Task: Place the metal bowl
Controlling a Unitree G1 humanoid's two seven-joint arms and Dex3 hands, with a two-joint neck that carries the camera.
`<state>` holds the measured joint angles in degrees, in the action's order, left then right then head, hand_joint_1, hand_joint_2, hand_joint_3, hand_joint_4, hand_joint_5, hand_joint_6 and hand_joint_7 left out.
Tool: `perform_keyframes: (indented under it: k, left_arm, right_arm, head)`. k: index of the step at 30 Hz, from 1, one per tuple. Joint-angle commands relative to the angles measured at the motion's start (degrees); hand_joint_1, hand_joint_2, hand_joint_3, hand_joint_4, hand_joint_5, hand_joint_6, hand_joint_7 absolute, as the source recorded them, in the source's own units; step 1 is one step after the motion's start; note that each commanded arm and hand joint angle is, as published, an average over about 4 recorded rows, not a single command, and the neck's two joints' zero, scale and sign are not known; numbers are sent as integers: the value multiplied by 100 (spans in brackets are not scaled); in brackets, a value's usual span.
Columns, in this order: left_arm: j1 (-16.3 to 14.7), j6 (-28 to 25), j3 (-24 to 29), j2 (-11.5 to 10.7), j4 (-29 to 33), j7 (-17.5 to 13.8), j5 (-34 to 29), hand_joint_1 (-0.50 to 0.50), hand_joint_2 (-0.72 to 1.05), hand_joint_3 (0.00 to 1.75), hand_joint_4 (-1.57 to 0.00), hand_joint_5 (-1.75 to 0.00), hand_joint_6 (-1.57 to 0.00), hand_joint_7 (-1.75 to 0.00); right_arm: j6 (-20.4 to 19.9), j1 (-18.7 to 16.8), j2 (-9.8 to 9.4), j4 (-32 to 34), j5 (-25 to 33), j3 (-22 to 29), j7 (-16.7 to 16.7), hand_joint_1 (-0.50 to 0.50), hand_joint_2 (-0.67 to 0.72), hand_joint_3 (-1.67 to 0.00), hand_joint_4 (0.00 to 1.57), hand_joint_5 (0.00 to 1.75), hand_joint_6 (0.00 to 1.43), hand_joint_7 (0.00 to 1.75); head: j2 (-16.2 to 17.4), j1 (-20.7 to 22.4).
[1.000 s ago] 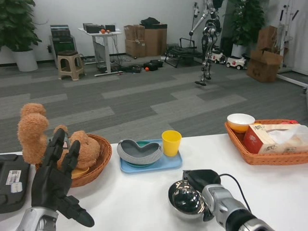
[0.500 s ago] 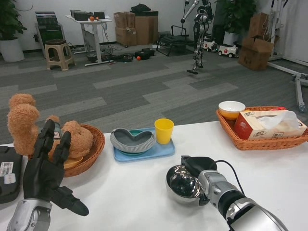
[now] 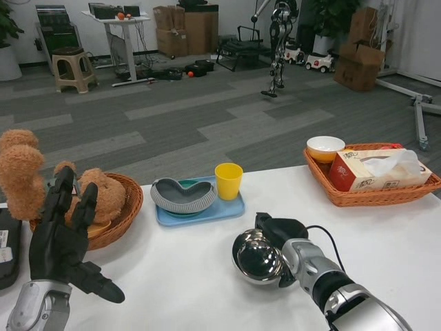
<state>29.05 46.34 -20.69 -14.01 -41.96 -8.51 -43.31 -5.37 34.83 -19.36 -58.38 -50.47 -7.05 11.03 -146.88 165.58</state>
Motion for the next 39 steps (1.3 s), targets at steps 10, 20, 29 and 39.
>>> perform_keyframes:
  k: [10,20,29,39]
  left_arm:
    - [13,-2,30,-14,-5,-11,-11,-50,-53,0,0,0,0,0]
    - [13,-2,19,-14,-7,-11,-70,-50,-55,0,0,0,0,0]
    - [13,7,-5,-14,-23,-11,-81,-50,-55,0,0,0,0,0]
    - [13,3,-5,-22,-14,-41,-121,-50,-55,0,0,0,0,0]
  right_arm:
    - [-43,-169,-24,20,782,118,-360,-39,8,-61,7,85,0,175]
    - [-199,-167,-191,-211,2175,353,-1004,-46,50,-8,0,70,0,169]
    - [-852,86,-362,-1088,4506,349,-1630,-47,60,-4,0,0,0,124]
    - [-1572,-310,-481,-33,7393,362,-2193,-47,66,0,1,0,0,23]
  head:
    - [6,50]
    - [-7,94]
    - [-67,130]
    - [-170,443]
